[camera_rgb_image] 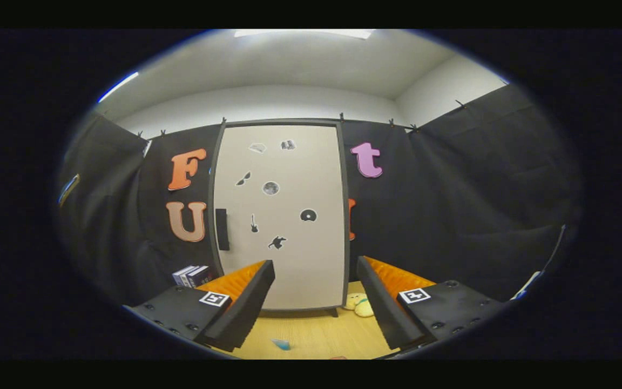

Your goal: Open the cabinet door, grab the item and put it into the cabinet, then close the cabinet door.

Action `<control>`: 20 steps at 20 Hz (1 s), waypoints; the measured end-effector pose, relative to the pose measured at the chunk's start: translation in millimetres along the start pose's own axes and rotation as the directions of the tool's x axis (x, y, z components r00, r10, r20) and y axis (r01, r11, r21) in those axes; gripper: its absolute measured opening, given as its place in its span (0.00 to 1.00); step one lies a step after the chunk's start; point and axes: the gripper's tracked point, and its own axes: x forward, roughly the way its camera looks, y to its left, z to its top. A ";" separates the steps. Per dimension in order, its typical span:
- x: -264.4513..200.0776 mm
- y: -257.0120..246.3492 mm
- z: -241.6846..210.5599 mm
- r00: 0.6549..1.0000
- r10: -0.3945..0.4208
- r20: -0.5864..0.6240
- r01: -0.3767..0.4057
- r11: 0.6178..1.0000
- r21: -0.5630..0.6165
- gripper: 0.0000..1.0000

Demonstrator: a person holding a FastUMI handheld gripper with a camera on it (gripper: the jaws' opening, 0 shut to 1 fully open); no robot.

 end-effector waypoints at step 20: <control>119.1 149.0 15.4 0.998 0.066 0.026 -0.067 0.997 0.032 0.98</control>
